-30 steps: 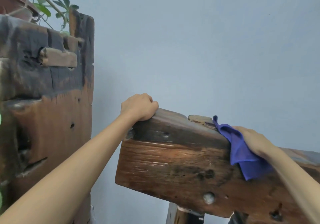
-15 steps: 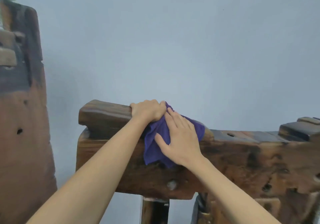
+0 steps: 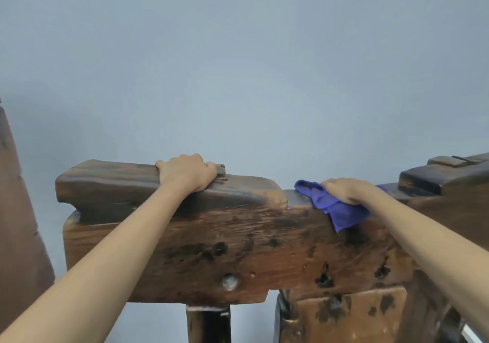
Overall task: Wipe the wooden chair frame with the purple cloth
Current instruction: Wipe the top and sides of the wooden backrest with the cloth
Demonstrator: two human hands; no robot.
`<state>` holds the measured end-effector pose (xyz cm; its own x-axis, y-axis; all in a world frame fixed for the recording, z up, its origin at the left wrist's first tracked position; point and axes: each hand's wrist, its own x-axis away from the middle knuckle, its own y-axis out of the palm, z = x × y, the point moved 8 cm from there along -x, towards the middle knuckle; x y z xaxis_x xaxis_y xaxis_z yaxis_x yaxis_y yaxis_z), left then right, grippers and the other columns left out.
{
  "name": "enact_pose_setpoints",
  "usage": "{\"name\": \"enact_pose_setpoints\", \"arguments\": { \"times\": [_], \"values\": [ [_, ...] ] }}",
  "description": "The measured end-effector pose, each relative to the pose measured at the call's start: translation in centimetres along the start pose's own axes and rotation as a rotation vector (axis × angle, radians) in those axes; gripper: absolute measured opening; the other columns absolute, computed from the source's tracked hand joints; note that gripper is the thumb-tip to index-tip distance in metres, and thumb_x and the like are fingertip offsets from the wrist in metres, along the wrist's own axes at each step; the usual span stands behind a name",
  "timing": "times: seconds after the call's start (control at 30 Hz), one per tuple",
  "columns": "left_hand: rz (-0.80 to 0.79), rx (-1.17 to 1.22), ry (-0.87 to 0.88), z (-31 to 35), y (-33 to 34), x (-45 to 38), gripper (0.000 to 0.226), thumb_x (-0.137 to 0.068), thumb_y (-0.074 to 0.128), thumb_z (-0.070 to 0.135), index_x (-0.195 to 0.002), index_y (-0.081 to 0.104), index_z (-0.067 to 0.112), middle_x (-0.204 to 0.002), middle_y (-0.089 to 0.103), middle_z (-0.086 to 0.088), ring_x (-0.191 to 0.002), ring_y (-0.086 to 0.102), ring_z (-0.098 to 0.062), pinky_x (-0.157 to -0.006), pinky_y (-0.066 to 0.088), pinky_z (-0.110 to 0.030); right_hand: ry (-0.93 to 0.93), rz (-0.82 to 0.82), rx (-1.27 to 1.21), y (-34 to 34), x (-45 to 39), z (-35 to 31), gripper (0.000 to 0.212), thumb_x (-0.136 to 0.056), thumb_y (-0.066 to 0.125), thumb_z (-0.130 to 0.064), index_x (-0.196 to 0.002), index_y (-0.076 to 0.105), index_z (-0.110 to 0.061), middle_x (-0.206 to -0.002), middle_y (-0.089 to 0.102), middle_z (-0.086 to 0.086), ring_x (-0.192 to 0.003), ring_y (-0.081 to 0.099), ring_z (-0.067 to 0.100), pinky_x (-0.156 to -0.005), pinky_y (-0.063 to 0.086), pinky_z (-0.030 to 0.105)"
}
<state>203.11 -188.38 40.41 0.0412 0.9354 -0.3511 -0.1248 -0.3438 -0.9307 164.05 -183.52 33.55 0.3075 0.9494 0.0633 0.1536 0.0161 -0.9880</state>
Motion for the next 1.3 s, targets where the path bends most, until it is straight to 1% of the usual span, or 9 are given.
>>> {"name": "enact_pose_setpoints", "arguments": {
  "times": [0.1, 0.2, 0.4, 0.6, 0.73, 0.9, 1.0, 1.1, 1.3],
  "values": [
    [-0.032, 0.009, -0.081, 2.1, 0.4, 0.1, 0.050, -0.089, 0.029, 0.052, -0.102, 0.062, 0.016, -0.098, 0.060, -0.010, -0.094, 0.048, -0.035, -0.103, 0.028, -0.056, -0.093, -0.031, -0.052, 0.7, 0.3, -5.7, 0.051, -0.105, 0.026, -0.044, -0.135, 0.061, -0.024, -0.154, 0.051, 0.008, -0.134, 0.050, 0.029, -0.116, 0.031, 0.048],
    [-0.142, 0.002, 0.004, 3.9, 1.5, -0.7, 0.056, -0.092, 0.028, 0.053, -0.128, 0.058, 0.022, -0.132, 0.060, -0.014, -0.122, 0.051, -0.038, -0.108, 0.034, -0.053, -0.269, 0.016, -0.102, 1.0, 3.2, -10.3, 0.041, -0.106, 0.023, -0.040, -0.104, 0.061, -0.024, -0.140, 0.061, 0.008, -0.109, 0.054, 0.028, -0.098, 0.039, 0.044],
    [-0.173, 0.046, 0.099, 3.6, 2.3, -1.6, 0.056, -0.093, 0.031, 0.057, -0.129, 0.055, 0.022, -0.138, 0.058, -0.013, -0.123, 0.052, -0.038, -0.098, 0.042, -0.045, -0.625, 0.395, -0.033, 2.2, 10.6, -5.1, 0.060, -0.099, 0.030, -0.065, -0.154, 0.038, -0.044, -0.165, 0.032, -0.017, -0.150, 0.032, 0.006, -0.117, 0.027, 0.034],
    [-0.123, 0.016, 0.074, 3.6, 2.2, -1.5, 0.051, -0.094, 0.031, 0.053, -0.127, 0.053, 0.019, -0.132, 0.058, -0.014, -0.119, 0.051, -0.038, -0.086, 0.039, -0.044, -0.249, 0.457, 0.048, -1.1, 6.9, 7.0, 0.055, -0.099, 0.028, -0.068, -0.142, 0.053, -0.046, -0.152, 0.054, -0.009, -0.136, 0.053, 0.022, -0.105, 0.044, 0.044],
    [-0.110, -0.006, 0.078, 4.2, 1.7, -1.1, 0.042, -0.092, 0.036, 0.048, -0.116, 0.054, 0.019, -0.126, 0.061, -0.016, -0.115, 0.053, -0.041, -0.096, 0.045, -0.048, 0.039, 0.150, 0.057, -2.1, 1.8, 9.3, 0.042, -0.103, 0.049, -0.034, -0.143, 0.053, -0.024, -0.148, 0.057, 0.009, -0.130, 0.057, 0.032, -0.102, 0.044, 0.041],
    [-0.116, 0.005, 0.084, 4.6, 1.3, -0.7, 0.039, -0.091, 0.039, 0.045, -0.112, 0.056, 0.017, -0.123, 0.063, -0.016, -0.111, 0.057, -0.040, -0.097, 0.047, -0.049, -0.174, 0.080, 0.027, -0.7, 3.4, -1.6, 0.051, -0.105, 0.045, -0.046, -0.148, 0.050, -0.020, -0.153, 0.053, 0.010, -0.136, 0.053, 0.032, -0.106, 0.040, 0.039],
    [-0.119, 0.018, 0.070, 4.3, 1.2, -0.4, 0.043, -0.092, 0.038, 0.046, -0.116, 0.057, 0.015, -0.123, 0.064, -0.015, -0.111, 0.057, -0.040, -0.094, 0.047, -0.046, -0.335, 0.328, -0.014, 0.4, 6.8, -8.1, 0.047, -0.106, 0.030, -0.049, -0.136, 0.060, -0.030, -0.143, 0.060, 0.003, -0.131, 0.057, 0.029, -0.096, 0.043, 0.041],
    [-0.116, 0.021, 0.060, 4.3, 1.0, -0.2, 0.047, -0.092, 0.039, 0.046, -0.121, 0.057, 0.015, -0.126, 0.063, -0.015, -0.114, 0.057, -0.039, -0.093, 0.046, -0.045, -0.238, 0.712, -0.123, 2.1, 10.1, -9.5, 0.057, -0.105, 0.020, -0.041, -0.118, 0.072, -0.020, -0.137, 0.065, 0.009, -0.132, 0.054, 0.031, -0.103, 0.041, 0.045],
    [-0.129, 0.029, 0.075, 4.3, 0.7, 0.2, 0.041, -0.093, 0.038, 0.045, -0.113, 0.056, 0.014, -0.124, 0.065, -0.016, -0.112, 0.057, -0.039, -0.092, 0.047, -0.044, -0.367, 1.001, -0.159, 8.7, 12.3, -7.1, 0.051, -0.108, 0.033, -0.042, -0.158, 0.035, -0.032, -0.166, 0.030, 0.016, -0.158, 0.016, 0.032, -0.125, 0.013, 0.048]
  ]
}}
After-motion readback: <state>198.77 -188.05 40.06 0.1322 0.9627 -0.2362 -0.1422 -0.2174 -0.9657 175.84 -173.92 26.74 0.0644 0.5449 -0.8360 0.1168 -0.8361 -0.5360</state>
